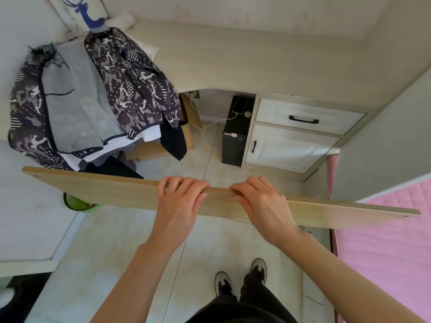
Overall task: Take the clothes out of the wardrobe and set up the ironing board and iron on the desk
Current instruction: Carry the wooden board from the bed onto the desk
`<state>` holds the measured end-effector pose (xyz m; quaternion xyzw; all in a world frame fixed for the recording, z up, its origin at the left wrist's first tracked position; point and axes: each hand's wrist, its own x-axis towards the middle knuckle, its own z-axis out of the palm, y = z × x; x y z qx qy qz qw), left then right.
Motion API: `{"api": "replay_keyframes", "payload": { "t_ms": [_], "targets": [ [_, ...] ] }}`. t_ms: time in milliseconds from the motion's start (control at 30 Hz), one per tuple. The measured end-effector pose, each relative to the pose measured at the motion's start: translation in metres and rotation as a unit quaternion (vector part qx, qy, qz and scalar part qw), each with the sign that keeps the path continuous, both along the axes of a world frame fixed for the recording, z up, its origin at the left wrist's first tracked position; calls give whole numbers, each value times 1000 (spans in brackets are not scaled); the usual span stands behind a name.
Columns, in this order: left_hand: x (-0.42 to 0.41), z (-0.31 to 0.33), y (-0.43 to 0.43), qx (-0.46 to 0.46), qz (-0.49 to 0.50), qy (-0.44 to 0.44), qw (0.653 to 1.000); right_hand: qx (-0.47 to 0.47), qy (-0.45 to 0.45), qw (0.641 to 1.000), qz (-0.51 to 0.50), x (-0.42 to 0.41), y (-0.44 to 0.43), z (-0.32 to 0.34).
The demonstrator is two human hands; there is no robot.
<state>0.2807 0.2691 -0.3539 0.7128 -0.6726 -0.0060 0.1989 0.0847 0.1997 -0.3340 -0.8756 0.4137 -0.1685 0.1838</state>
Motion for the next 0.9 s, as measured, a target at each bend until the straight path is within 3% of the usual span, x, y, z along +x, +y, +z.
{"api": "replay_keyframes", "payload": {
  "t_ms": [367,900],
  "targets": [
    [33,21,-100,-45,4,0,999,-32,0,999,-2,34,-100,22],
    [31,57,-327,-106,-18,6,994,-85,1,996,-39,30,-317,61]
  ]
}}
